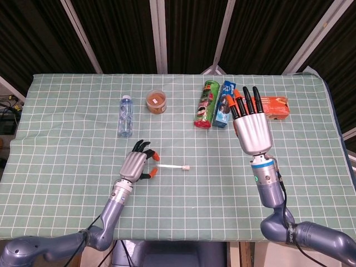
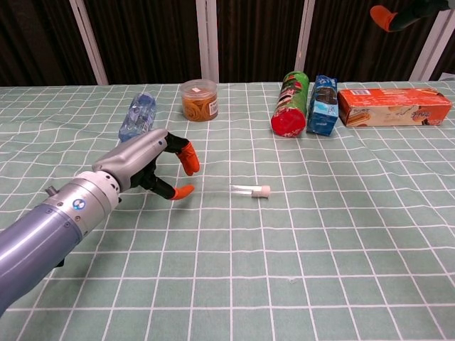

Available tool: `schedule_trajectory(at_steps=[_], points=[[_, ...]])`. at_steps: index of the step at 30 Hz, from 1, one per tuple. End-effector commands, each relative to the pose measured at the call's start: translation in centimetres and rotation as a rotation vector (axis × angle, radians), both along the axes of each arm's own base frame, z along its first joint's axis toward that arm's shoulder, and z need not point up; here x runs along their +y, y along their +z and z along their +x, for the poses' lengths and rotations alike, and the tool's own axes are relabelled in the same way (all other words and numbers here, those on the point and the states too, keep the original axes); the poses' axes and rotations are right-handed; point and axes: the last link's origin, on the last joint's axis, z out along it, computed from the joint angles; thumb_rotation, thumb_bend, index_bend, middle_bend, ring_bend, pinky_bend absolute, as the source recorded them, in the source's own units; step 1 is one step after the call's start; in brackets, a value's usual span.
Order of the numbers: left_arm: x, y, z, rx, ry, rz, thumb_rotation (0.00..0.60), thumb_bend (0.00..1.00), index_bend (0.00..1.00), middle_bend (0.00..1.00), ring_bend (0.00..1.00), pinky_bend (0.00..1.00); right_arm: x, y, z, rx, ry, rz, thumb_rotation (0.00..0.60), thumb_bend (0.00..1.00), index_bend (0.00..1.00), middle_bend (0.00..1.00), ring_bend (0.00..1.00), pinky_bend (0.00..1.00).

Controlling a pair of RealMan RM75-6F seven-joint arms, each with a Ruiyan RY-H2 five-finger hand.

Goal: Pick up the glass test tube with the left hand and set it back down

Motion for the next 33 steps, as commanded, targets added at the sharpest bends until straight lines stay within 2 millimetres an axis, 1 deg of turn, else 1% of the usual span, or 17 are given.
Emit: schedule_trajectory(at_steps=[1,6,9,11,14,16,17,18,19,20,21,23,25,28,30,33], points=[[0.2,0.4,-0.4,0.014,0.016,-0.002,0.600,0.41,0.45,0.39,0.10,0.00,0.1,-0.1,0.0,0.002,0.003,0.002,0.600,0.46,0.17,0.16,0.06,0.08],[0.4,1.3,-0.6,0.000,0.036,0.001,0.600,0.40,0.44,0.37,0.09,0.00,0.2,-0.1,-0.1,0.012,0.008,0.003,0.600,0.46,0.17,0.16,0.06,0.08],[0.7,2.2,-0.7,-0.023,0.050,0.018,0.600,0.40,0.43,0.35,0.10,0.00,0.4,0.0,-0.3,0.001,0.001,0.005,0.600,0.46,0.17,0.16,0.06,0.08],[1.1,3.1,-0.7,-0.054,0.068,0.037,0.600,0.39,0.43,0.33,0.10,0.00,0.6,0.1,-0.5,-0.007,-0.005,0.006,0.600,0.46,0.17,0.16,0.06,0.08],[1.7,5.2,-0.9,-0.091,0.087,0.082,0.600,0.37,0.40,0.30,0.08,0.00,1.3,0.6,-1.0,-0.046,-0.015,0.012,0.600,0.46,0.17,0.16,0.06,0.07],[2.0,6.6,-1.2,-0.098,0.090,0.108,0.600,0.33,0.35,0.25,0.06,0.00,1.9,0.9,-1.5,-0.091,-0.025,0.026,0.600,0.46,0.17,0.15,0.06,0.07],[2.1,7.6,-1.4,-0.105,0.090,0.124,0.600,0.32,0.31,0.24,0.05,0.00,2.4,1.2,-2.0,-0.128,-0.034,0.037,0.600,0.45,0.17,0.15,0.06,0.07],[2.1,8.3,-1.6,-0.107,0.090,0.132,0.600,0.29,0.26,0.20,0.03,0.00,2.8,1.3,-2.4,-0.155,-0.043,0.046,0.600,0.44,0.16,0.14,0.06,0.07],[2.0,9.1,-1.8,-0.103,0.088,0.141,0.600,0.27,0.22,0.17,0.02,0.00,3.3,1.5,-2.9,-0.183,-0.054,0.057,0.600,0.43,0.14,0.13,0.05,0.06],[1.9,9.9,-2.2,-0.093,0.084,0.153,0.600,0.26,0.20,0.16,0.01,0.00,3.7,1.7,-3.4,-0.210,-0.068,0.067,0.600,0.42,0.12,0.12,0.04,0.06],[1.8,10.7,-2.5,-0.080,0.078,0.167,0.600,0.24,0.19,0.13,0.00,0.00,4.3,1.9,-4.1,-0.232,-0.085,0.078,0.600,0.40,0.07,0.09,0.02,0.04],[0.7,12.7,-3.8,-0.025,0.057,0.187,0.600,0.20,0.17,0.10,0.00,0.00,5.9,2.4,-6.1,-0.291,-0.154,0.132,0.600,0.34,0.01,0.02,0.00,0.01],[-0.3,14.2,-4.9,0.020,0.045,0.198,0.600,0.17,0.14,0.08,0.00,0.00,7.3,2.7,-7.8,-0.315,-0.240,0.194,0.600,0.31,0.00,0.00,0.00,0.00],[-2.7,17.0,-7.0,0.084,0.048,0.213,0.600,0.16,0.13,0.07,0.00,0.00,9.6,4.1,-10.2,-0.353,-0.342,0.243,0.600,0.29,0.00,0.00,0.00,0.00],[-4.2,18.4,-8.3,0.110,0.057,0.231,0.600,0.16,0.12,0.06,0.00,0.00,10.9,4.8,-11.6,-0.355,-0.374,0.242,0.600,0.29,0.00,0.00,0.00,0.00],[-7.1,20.7,-10.7,0.137,0.079,0.266,0.600,0.16,0.12,0.06,0.00,0.00,13.3,5.6,-14.1,-0.374,-0.415,0.236,0.600,0.29,0.00,0.00,0.00,0.00]])
